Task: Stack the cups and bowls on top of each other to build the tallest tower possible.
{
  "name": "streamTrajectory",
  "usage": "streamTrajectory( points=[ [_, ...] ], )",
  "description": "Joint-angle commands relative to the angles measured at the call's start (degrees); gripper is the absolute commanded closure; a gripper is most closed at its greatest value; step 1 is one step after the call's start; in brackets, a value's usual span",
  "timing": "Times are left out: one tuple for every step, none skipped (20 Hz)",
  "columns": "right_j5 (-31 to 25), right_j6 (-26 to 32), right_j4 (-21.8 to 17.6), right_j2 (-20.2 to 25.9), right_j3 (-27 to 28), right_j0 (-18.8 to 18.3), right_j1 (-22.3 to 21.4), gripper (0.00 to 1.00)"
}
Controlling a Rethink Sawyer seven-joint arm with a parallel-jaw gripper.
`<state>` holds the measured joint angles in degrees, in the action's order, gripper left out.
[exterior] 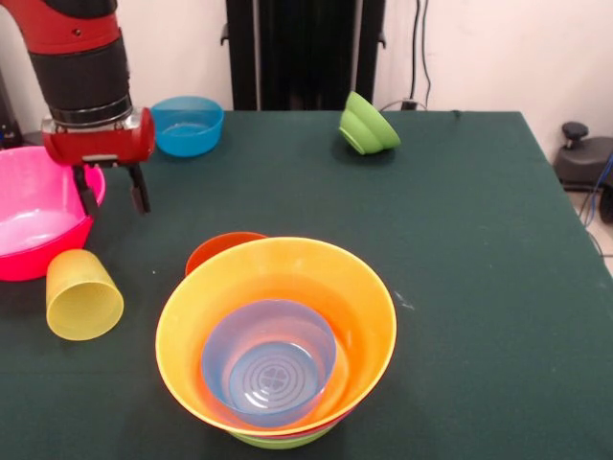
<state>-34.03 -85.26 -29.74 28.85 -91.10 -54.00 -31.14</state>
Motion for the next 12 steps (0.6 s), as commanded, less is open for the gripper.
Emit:
streamTrajectory(
  points=[
    [-5.9,18.9,-5.4,6.8,4.6,1.2,2.5,0.00],
    [-6.0,18.7,-5.3,6.7,4.6,1.3,2.5,0.00],
    [-6.0,18.3,-5.2,6.5,4.8,1.5,2.4,0.00],
    [-6.0,17.9,-5.1,6.3,5.0,1.6,2.4,0.00],
    [-6.0,17.6,-5.1,6.1,5.0,1.8,2.3,0.00],
    [-6.0,17.3,-5.3,5.9,5.0,1.9,2.2,0.00],
    [-5.9,16.9,-5.6,5.6,5.0,2.2,2.0,0.00],
    [-5.7,16.3,-5.8,5.3,4.8,2.4,1.6,0.00],
    [-5.6,15.7,-5.9,5.0,4.7,2.5,1.4,0.00],
    [-5.6,15.0,-5.9,4.7,4.6,2.7,1.0,0.00],
    [-5.7,14.7,-5.9,4.5,4.3,2.8,0.5,0.00],
    [-6.1,14.3,-5.9,4.2,4.0,2.9,-0.2,0.00]
  ],
)
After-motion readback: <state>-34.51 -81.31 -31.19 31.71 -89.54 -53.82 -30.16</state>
